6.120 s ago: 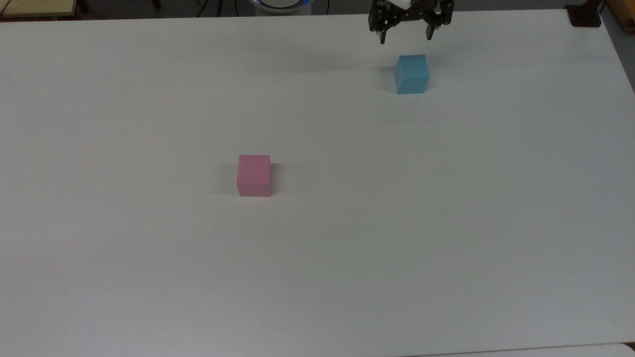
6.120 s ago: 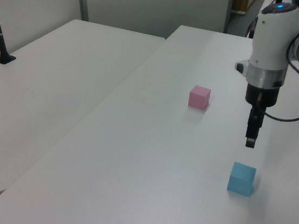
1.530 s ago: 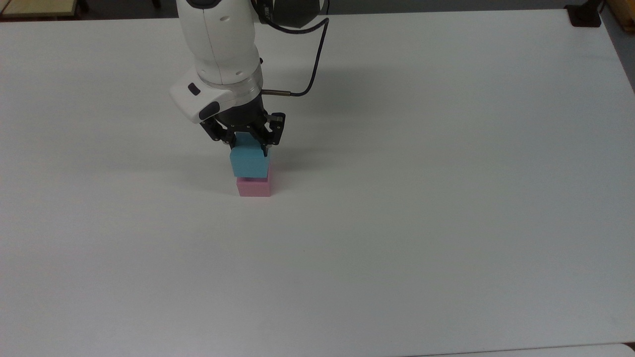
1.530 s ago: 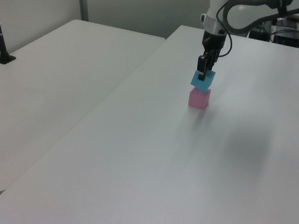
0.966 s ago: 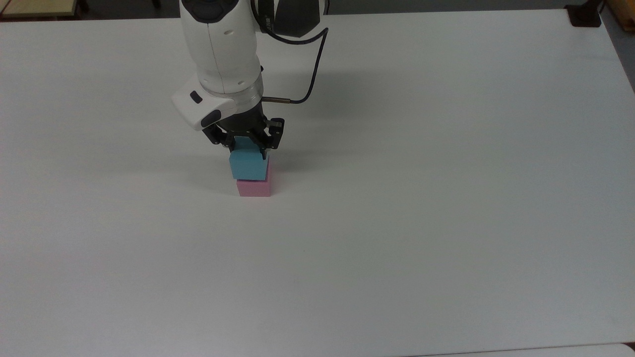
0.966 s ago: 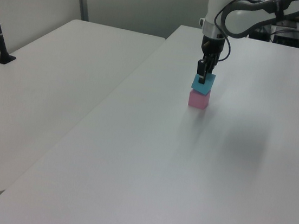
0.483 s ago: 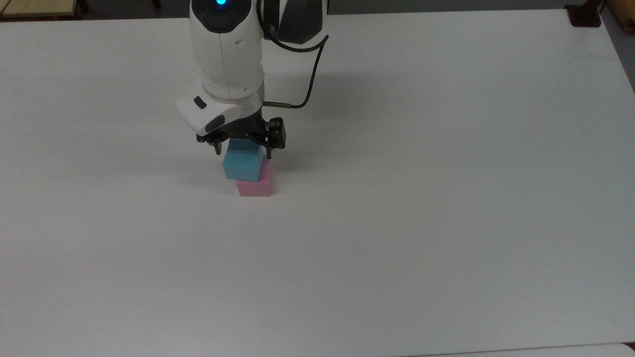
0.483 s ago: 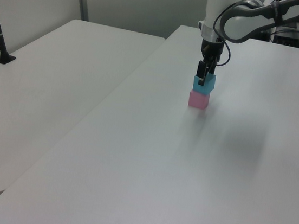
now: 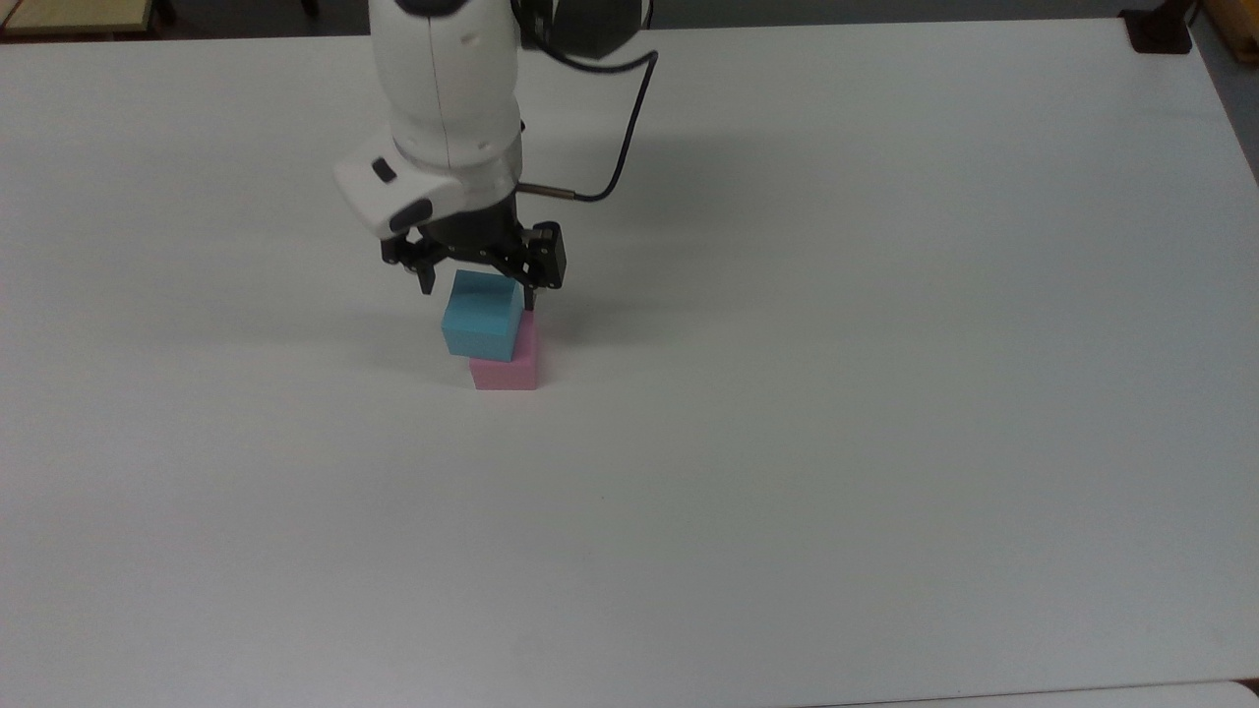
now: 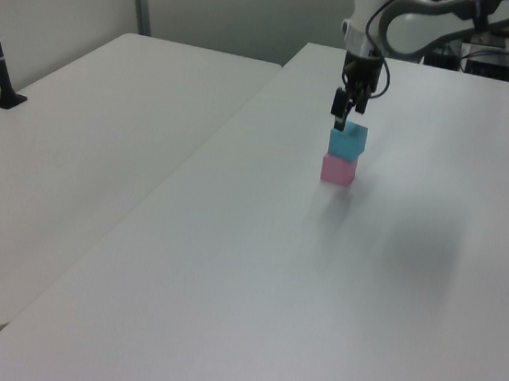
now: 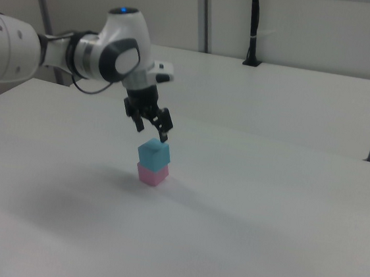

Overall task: Put blue cube on pink cube
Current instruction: 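Open the gripper and raise it off the stacked cubes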

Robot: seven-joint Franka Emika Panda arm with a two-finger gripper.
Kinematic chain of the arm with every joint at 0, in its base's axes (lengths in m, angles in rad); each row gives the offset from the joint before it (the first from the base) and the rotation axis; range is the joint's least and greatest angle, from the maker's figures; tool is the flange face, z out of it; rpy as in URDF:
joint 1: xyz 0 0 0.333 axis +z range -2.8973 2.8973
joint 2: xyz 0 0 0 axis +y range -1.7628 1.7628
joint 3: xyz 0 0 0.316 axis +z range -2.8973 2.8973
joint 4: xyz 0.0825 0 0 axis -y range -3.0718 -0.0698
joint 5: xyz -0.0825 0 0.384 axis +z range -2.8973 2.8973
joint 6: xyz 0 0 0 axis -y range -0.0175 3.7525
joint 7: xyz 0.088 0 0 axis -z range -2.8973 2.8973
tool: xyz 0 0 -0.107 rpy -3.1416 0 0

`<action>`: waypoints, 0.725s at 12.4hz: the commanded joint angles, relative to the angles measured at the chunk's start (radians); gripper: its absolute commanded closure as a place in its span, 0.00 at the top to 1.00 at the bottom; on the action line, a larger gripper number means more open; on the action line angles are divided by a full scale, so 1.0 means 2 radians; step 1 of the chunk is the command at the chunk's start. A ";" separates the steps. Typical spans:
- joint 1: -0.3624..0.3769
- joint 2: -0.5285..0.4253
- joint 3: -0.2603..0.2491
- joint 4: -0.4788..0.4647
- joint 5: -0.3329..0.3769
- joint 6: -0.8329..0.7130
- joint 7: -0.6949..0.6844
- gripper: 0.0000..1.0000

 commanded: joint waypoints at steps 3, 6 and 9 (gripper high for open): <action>0.003 -0.117 -0.008 0.036 -0.005 -0.188 0.023 1.00; 0.041 -0.182 -0.062 0.033 -0.005 -0.248 -0.060 1.00; 0.040 -0.186 -0.068 0.024 -0.005 -0.222 -0.095 1.00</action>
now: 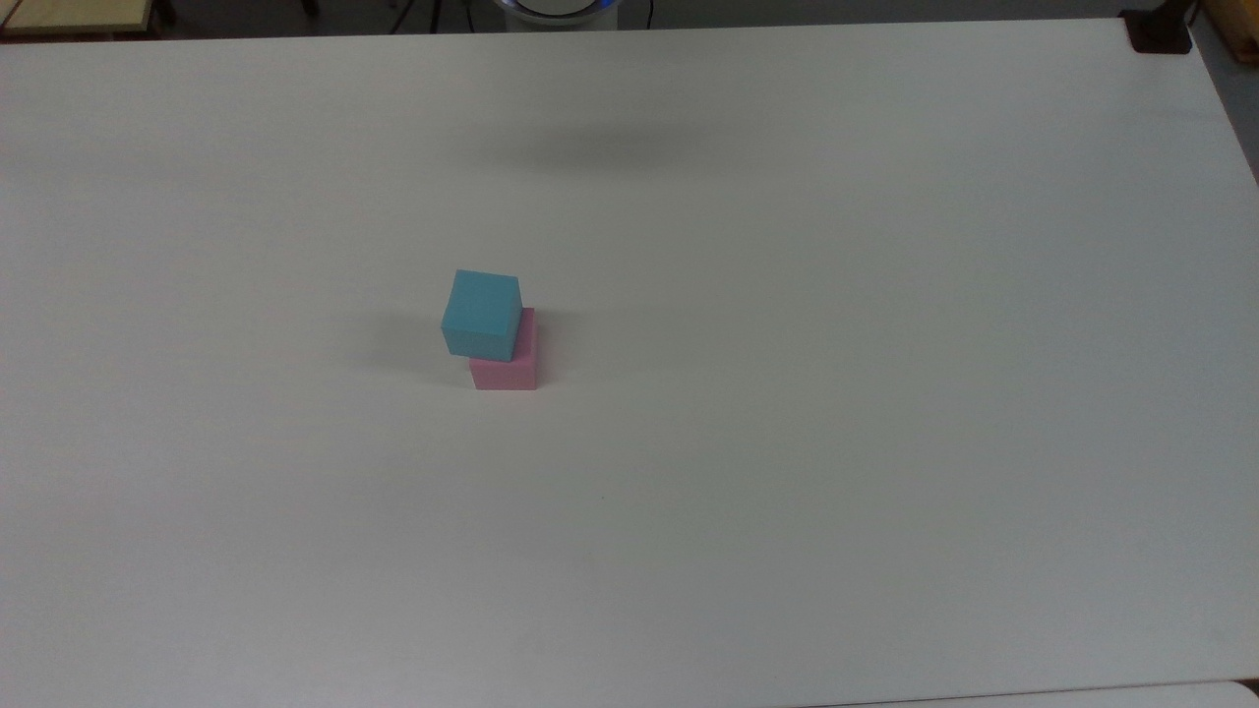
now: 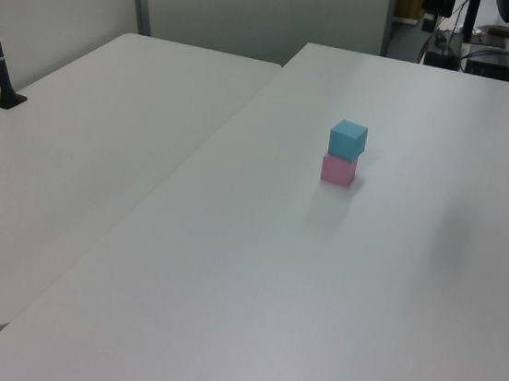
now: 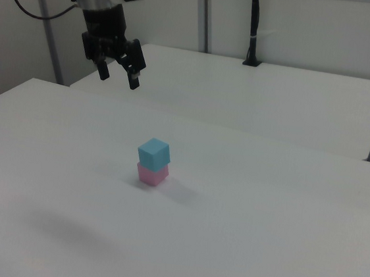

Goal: Put blue cube on pink cube

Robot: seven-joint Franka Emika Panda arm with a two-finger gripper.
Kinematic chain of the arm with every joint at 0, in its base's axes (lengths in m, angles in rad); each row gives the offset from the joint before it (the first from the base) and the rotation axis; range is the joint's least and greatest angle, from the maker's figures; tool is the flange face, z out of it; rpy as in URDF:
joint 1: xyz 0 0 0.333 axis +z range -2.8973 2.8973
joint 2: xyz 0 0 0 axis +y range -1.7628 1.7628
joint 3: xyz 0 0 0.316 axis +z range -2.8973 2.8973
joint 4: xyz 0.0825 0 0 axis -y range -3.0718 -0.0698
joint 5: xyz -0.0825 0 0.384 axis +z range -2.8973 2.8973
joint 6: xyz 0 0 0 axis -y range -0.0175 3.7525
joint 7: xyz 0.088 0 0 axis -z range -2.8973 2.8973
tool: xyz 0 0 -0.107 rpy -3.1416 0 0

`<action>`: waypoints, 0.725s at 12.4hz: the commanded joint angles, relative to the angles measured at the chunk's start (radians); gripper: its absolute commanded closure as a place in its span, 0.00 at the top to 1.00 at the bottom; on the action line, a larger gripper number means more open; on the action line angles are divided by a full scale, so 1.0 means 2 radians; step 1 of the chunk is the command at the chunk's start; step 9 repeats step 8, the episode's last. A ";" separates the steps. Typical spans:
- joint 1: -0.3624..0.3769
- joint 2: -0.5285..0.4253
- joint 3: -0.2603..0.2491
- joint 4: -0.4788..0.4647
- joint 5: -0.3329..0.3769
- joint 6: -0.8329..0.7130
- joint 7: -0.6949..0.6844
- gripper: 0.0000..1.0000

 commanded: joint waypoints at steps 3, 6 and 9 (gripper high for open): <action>0.011 -0.005 -0.012 -0.030 -0.006 0.029 -0.043 1.00; 0.007 -0.005 -0.012 -0.029 -0.002 0.028 -0.035 1.00; 0.007 -0.005 -0.018 -0.027 0.004 0.028 -0.036 1.00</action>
